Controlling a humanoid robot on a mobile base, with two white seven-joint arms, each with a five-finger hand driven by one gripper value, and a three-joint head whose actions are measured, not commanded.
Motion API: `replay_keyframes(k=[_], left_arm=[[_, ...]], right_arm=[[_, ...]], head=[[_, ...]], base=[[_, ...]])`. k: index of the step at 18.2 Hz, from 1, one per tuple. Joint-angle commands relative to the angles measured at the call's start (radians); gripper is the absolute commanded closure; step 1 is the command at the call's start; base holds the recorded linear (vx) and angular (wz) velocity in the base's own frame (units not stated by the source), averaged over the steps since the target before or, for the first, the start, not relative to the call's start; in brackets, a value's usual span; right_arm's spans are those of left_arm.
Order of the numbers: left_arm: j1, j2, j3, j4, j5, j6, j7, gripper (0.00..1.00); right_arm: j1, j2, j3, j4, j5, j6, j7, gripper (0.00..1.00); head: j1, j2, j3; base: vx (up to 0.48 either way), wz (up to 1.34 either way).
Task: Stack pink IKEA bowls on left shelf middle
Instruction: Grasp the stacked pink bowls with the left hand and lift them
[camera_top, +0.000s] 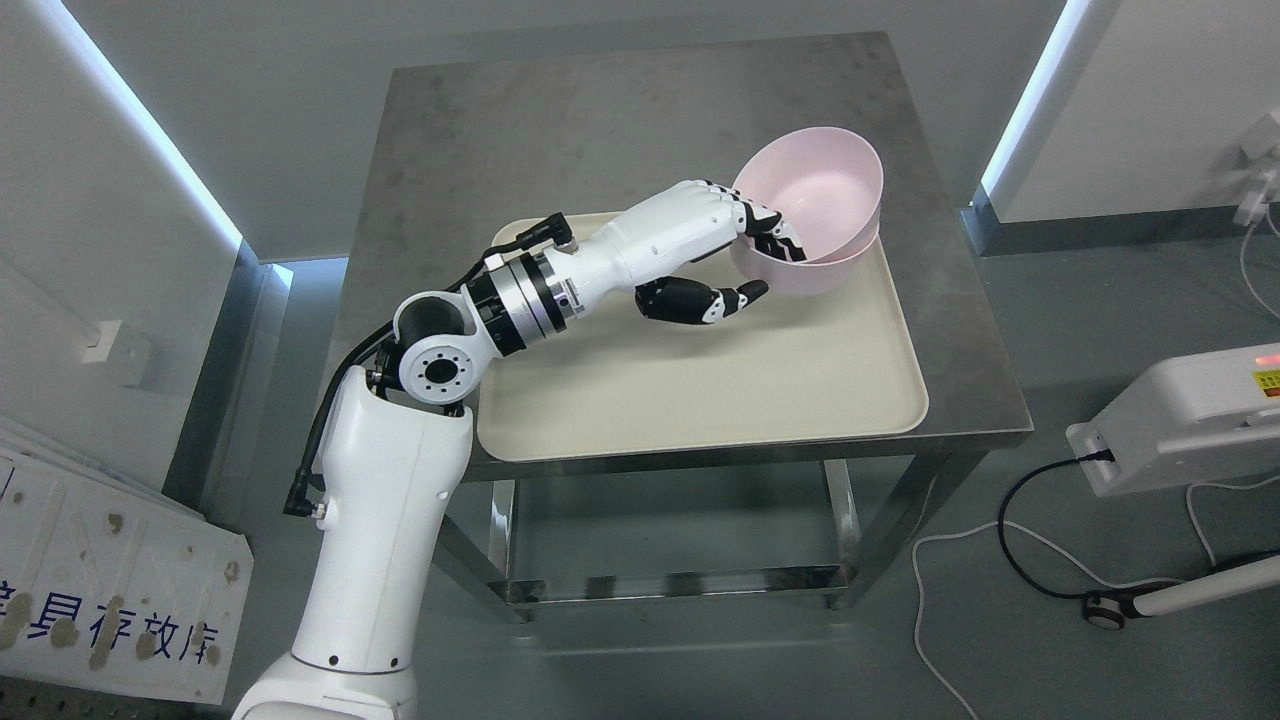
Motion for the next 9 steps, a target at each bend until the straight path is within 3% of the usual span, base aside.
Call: replay_keyframes(k=[1,9], left_arm=[[0.085,0.018,0.132,-0.122,0.083,-0.009,-0.005,0.89],[0.162,0.018,0.163,-0.187,0.157,-0.047,-0.007,0.90]], right_arm=[[0.000,-0.017,-0.005,-0.017,-0.002,0.000,-0.001,0.00],[0.000,-0.017,-0.005,-0.017,-0.002,0.000,-0.001,0.00]], head=[[0.0000,0.000,0.000],[0.0000,0.000,0.000]], base=[[0.000,0.00],[-0.002,0.00]])
